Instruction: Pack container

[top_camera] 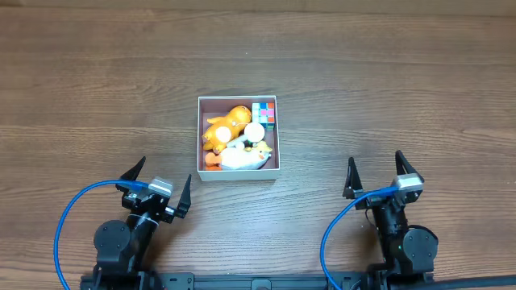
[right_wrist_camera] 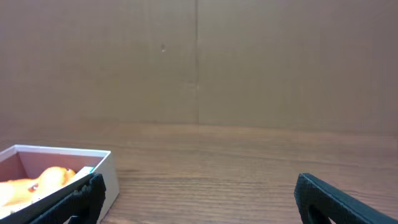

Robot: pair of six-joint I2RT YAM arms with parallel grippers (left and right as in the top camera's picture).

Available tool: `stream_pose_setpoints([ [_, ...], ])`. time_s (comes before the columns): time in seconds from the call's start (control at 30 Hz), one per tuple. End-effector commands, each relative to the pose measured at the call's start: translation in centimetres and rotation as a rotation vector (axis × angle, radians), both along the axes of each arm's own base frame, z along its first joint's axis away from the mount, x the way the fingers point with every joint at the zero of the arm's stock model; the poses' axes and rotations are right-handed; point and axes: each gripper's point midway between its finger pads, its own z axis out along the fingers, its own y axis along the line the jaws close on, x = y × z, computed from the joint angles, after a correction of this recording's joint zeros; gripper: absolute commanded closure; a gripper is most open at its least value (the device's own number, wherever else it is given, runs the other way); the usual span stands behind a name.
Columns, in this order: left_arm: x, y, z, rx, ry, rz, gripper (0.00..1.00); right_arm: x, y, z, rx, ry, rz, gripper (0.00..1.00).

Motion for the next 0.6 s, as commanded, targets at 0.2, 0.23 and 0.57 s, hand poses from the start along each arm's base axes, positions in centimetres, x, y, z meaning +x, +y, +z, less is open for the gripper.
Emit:
stream_pose_setpoints([
  [0.2, 0.1, 0.3, 0.1, 0.014, -0.011, 0.010, 0.00, 0.1, 0.0, -2.5, -0.030, 0.069, 0.005, 0.00],
  [0.23, 0.1, 0.3, 0.1, 0.014, -0.011, 0.010, 0.00, 0.1, 0.0, -2.5, -0.030, 0.068, 0.005, 0.00],
  [0.57, 0.1, 0.3, 0.1, 0.014, -0.011, 0.010, 0.00, 0.1, 0.0, -2.4, -0.031, 0.068, 0.005, 0.00],
])
